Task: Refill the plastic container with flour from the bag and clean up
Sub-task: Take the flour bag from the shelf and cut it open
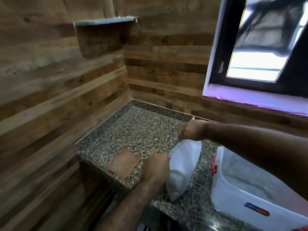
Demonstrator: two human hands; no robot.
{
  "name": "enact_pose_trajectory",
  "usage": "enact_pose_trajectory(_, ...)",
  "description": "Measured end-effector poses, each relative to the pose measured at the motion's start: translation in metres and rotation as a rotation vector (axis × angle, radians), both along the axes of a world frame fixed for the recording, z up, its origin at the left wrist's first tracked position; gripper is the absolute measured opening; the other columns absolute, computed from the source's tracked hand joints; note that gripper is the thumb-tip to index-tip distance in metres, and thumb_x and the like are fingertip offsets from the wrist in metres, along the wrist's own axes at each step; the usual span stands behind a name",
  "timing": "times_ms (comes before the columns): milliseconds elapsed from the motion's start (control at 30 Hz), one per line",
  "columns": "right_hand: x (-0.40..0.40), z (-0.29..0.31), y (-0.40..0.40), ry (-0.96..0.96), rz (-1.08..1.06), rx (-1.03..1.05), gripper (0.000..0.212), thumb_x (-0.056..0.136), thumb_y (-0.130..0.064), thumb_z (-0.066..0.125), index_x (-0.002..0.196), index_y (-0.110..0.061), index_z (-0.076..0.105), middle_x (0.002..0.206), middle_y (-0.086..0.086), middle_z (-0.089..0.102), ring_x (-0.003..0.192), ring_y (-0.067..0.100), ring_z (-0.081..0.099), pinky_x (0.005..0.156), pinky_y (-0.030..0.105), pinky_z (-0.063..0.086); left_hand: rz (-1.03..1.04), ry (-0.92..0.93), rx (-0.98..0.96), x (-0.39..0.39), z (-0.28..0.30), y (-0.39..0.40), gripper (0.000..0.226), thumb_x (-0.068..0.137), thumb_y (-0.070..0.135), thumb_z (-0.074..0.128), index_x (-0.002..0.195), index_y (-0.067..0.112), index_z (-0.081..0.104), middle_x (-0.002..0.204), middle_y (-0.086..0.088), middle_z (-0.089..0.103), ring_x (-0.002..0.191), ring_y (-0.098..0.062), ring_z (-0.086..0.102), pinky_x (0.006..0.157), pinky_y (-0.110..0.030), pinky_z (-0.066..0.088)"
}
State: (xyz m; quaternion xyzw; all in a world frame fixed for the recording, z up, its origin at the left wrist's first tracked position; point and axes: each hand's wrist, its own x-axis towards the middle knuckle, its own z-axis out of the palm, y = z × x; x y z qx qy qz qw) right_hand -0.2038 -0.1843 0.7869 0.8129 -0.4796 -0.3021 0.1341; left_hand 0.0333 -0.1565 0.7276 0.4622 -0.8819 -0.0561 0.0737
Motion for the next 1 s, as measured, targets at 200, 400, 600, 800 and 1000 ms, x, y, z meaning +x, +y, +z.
enact_pose_trajectory(200, -0.002, -0.029, 0.024, -0.055, 0.008, -0.013, 0.027, 0.107, -0.009, 0.05, 0.131, -0.013, 0.06, 0.114, 0.011, 0.073, 0.098, 0.036, 0.073, 0.078, 0.045, 0.056, -0.004, 0.034, 0.0, 0.017, -0.042, 0.037, 0.038, 0.116, 0.043, 0.04, 0.12, 0.02, 0.071, 0.107, -0.005, 0.081, 0.095, -0.028, 0.079, 0.075, -0.039, 0.062)
enact_pose_trajectory(400, 0.016, -0.034, 0.039, -0.169, -0.133, -0.021, 0.037, 0.101, -0.007, 0.05, 0.135, -0.017, 0.059, 0.119, 0.006, 0.066, 0.106, 0.03, 0.069, 0.079, 0.04, 0.055, -0.021, 0.213, 0.147, 0.031, -0.043, 0.03, 0.049, 0.107, 0.06, 0.047, 0.124, 0.021, 0.073, 0.1, -0.001, 0.079, 0.088, -0.023, 0.073, 0.069, -0.033, 0.056)
enact_pose_trajectory(600, 0.052, -0.035, 0.068, -0.552, -0.296, 0.047, 0.066, 0.078, -0.03, 0.066, 0.142, -0.032, 0.053, 0.127, -0.008, 0.052, 0.102, 0.019, 0.066, 0.075, 0.042, 0.063, 0.162, 0.543, 0.354, 0.061, -0.057, -0.007, 0.091, 0.095, 0.09, 0.018, 0.091, 0.021, 0.077, 0.07, -0.002, 0.073, 0.066, -0.024, 0.071, 0.061, -0.038, 0.057)
enact_pose_trajectory(800, 0.096, -0.063, 0.089, -0.688, -0.267, 0.052, 0.047, 0.083, -0.063, 0.07, 0.121, -0.034, 0.068, 0.118, -0.008, 0.058, 0.108, 0.017, 0.06, 0.083, 0.036, 0.056, 0.243, 0.57, 0.504, 0.073, -0.086, -0.058, 0.066, 0.112, 0.062, 0.033, 0.084, 0.024, 0.078, 0.067, 0.0, 0.076, 0.064, -0.016, 0.074, 0.067, -0.031, 0.058)
enact_pose_trajectory(1000, 0.115, -0.09, 0.097, -0.857, -0.249, -0.033, 0.029, 0.085, -0.047, 0.06, 0.105, -0.029, 0.071, 0.104, -0.005, 0.058, 0.092, 0.021, 0.057, 0.073, 0.039, 0.056, 0.171, 0.563, 0.592, 0.08, -0.123, -0.065, 0.073, 0.108, 0.069, 0.031, 0.083, 0.02, 0.079, 0.065, 0.002, 0.076, 0.054, -0.012, 0.068, 0.059, -0.029, 0.053)
